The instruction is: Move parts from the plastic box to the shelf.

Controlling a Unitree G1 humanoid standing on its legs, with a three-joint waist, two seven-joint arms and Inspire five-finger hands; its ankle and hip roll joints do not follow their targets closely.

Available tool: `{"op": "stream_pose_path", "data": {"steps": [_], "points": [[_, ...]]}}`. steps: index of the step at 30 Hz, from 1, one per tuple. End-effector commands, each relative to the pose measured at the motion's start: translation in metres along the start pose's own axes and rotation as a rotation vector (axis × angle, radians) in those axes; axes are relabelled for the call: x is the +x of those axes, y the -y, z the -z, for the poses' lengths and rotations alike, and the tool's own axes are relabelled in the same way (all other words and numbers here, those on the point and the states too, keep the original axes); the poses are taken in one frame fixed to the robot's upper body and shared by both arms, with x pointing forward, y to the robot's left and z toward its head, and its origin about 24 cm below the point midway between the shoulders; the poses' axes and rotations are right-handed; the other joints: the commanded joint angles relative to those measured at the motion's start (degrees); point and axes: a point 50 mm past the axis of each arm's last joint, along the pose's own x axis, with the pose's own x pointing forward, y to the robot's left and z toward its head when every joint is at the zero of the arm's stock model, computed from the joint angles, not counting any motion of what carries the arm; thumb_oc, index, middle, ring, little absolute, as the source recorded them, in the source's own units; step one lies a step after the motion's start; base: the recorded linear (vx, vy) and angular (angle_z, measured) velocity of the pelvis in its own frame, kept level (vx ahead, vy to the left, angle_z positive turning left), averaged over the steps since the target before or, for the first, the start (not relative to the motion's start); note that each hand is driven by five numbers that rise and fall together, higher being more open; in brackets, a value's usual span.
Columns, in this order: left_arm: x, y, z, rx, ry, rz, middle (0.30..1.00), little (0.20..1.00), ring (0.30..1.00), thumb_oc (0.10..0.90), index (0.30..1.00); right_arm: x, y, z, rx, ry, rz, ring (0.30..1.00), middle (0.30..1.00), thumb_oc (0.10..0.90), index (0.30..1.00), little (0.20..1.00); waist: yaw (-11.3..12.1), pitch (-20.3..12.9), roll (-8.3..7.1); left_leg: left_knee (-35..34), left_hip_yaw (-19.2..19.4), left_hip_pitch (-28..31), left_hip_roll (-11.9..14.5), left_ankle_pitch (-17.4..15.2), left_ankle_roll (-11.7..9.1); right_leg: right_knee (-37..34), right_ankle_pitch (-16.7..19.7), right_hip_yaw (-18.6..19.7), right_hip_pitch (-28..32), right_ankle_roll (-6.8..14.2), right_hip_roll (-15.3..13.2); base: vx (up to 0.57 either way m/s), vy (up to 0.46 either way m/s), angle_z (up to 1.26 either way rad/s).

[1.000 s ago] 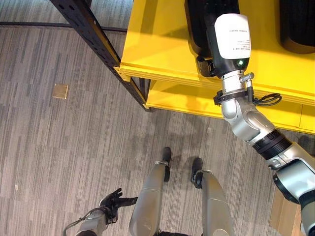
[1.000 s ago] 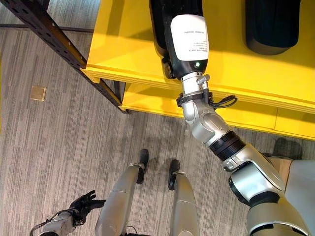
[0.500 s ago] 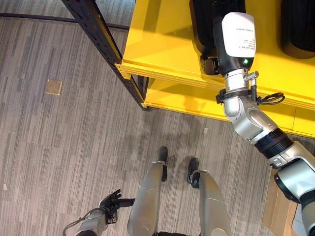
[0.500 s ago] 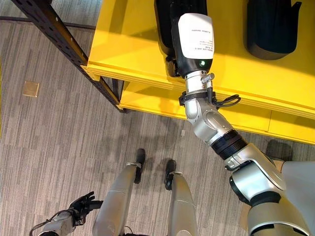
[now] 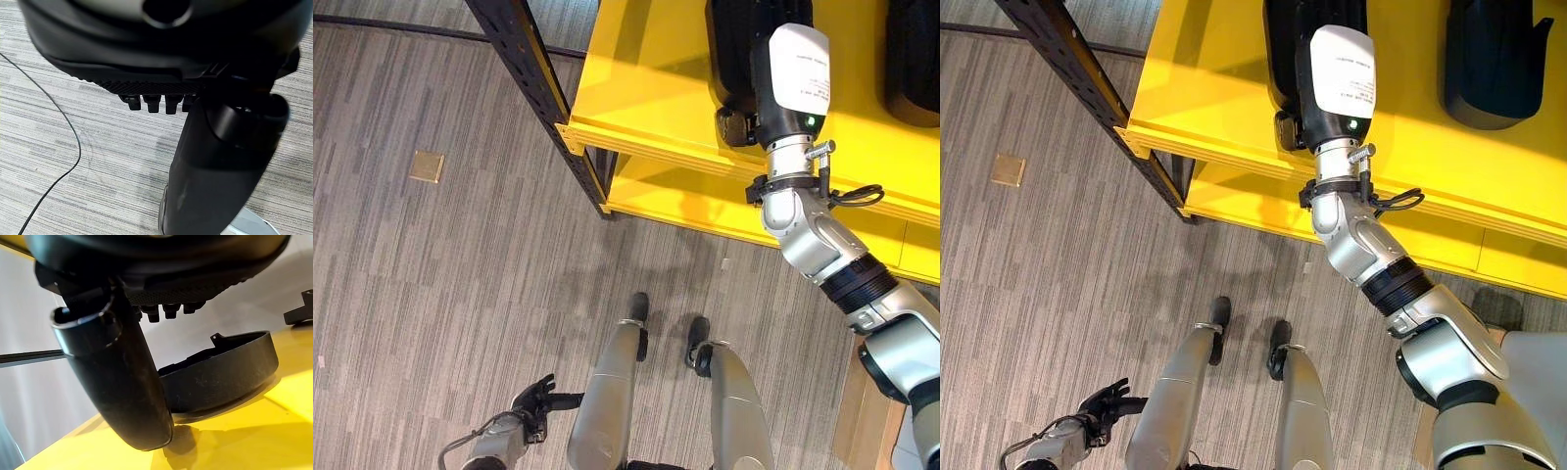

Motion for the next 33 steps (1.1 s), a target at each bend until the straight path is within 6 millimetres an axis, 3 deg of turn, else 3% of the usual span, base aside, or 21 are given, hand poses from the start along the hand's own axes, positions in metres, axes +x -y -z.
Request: {"op": "stream_pose_path", "data": {"steps": [1, 7, 13, 33], "points": [[-0.0086, -0.0211, 0.0285, 0.018, -0.095, -0.075, 1.0, 1.0, 1.0, 0.9, 1.0, 0.0453, 0.0609, -0.0245, 0.084, 0.091, 0.304, 1.0, 1.0, 0.9, 1.0, 1.0, 1.5, -0.8, -0.75, 2.1, -1.3, 4.3, -1.5, -11.3, 2.3, -3.4, -1.3, -1.6, 4.9, 1.3, -0.8, 0.0, 0.0, 0.0], [-0.0078, -0.0186, 0.0273, 0.006, -0.091, -0.073, 1.0, 1.0, 1.0, 0.9, 1.0, 0.0442, 0.0585, -0.0281, 0.134, 0.089, 0.303, 1.0, 1.0, 0.9, 1.0, 1.0, 1.5, -0.8, -0.53, 1.8, -1.4, 4.4, -1.7, -11.1, 2.2, -3.6, -1.3, -1.5, 4.9, 1.2, -0.8, 0.0, 0.0, 0.0], [-0.0076, -0.0189, 0.0268, -0.006, -0.091, -0.079, 1.0, 1.0, 1.0, 0.9, 1.0, 0.0441, 0.0588, -0.0288, 0.064, 0.122, 0.32, 1.0, 1.0, 0.9, 1.0, 1.0, 1.8, -0.8, -0.56, 1.7, -1.7, 4.6, -1.8, -11.1, 2.3, -3.8, -1.4, -1.7, 5.3, 1.3, -0.9, 0.0, 0.0, 0.0], [-0.0076, -0.0195, 0.0257, -0.034, -0.087, -0.093, 1.0, 1.0, 1.0, 0.9, 1.0, 0.0492, 0.0587, -0.0307, 0.206, 0.068, 0.319, 1.0, 1.0, 0.9, 1.0, 1.0, 2.7, -0.8, -0.23, 1.6, -2.7, 4.8, -2.3, -11.1, 2.2, -4.0, -1.4, -1.9, 6.0, 1.2, -0.7, 0.0, 0.004, 0.02]]}}
